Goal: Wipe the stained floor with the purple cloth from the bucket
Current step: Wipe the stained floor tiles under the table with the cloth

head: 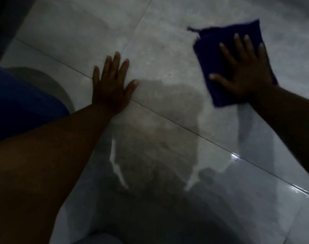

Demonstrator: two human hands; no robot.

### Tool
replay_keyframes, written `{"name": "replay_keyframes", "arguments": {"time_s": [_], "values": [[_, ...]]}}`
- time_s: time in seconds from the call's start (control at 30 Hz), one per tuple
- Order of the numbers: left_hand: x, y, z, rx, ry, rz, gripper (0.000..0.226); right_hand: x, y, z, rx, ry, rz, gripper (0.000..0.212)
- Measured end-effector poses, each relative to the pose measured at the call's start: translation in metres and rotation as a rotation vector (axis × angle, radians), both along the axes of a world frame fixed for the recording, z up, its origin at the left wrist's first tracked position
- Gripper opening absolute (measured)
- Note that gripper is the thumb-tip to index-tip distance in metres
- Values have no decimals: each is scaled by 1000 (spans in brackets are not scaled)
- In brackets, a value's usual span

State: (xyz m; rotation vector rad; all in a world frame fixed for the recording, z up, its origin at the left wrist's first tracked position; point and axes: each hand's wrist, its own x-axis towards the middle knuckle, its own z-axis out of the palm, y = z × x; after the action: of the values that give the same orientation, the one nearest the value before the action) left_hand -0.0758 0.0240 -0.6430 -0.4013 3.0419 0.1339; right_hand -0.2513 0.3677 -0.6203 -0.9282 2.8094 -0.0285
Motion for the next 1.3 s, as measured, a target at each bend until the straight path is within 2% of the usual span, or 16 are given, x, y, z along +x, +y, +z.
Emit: {"name": "replay_keyframes", "arguments": {"time_s": [0.07, 0.13, 0.23, 0.33, 0.43, 0.53, 0.63, 0.73, 0.8, 0.9, 1.0, 1.1, 1.3], "values": [[-14, -5, 8, 140, 34, 122, 56, 4, -71, -4, -5, 3, -72, 94], [-30, -10, 21, 294, 94, 309, 53, 39, -136, -9, -27, -25, -54, 95], [-27, -3, 32, 307, 249, 279, 55, 129, -193, -11, -101, -64, 118, 92], [-4, 13, 19, 297, 194, 235, 61, 189, -180, -11, -105, -89, 262, 92], [12, 27, 10, 142, 112, 235, 61, 206, -112, -10, -56, -91, 311, 89], [15, 36, 5, 64, 102, 210, 60, 204, -18, -3, -25, -62, 75, 86], [13, 49, 6, 97, 68, 221, 59, 200, 90, 7, 89, -90, -271, 88], [7, 60, 13, 154, 31, 208, 57, 220, 180, 21, 109, -147, -602, 96], [9, 67, 15, 181, 31, 190, 57, 235, 203, 23, 90, -162, -781, 99], [18, 77, 13, 148, -36, 147, 62, 228, 188, 16, 41, -118, -856, 95], [26, 85, 11, 68, -127, 113, 68, 195, 154, 10, 46, -86, -773, 93], [29, 88, 11, 20, -148, 88, 72, 166, 115, 3, 44, -60, -573, 91], [27, 110, 20, 87, -124, 112, 73, 158, 67, 2, 40, -71, -115, 90]]}}
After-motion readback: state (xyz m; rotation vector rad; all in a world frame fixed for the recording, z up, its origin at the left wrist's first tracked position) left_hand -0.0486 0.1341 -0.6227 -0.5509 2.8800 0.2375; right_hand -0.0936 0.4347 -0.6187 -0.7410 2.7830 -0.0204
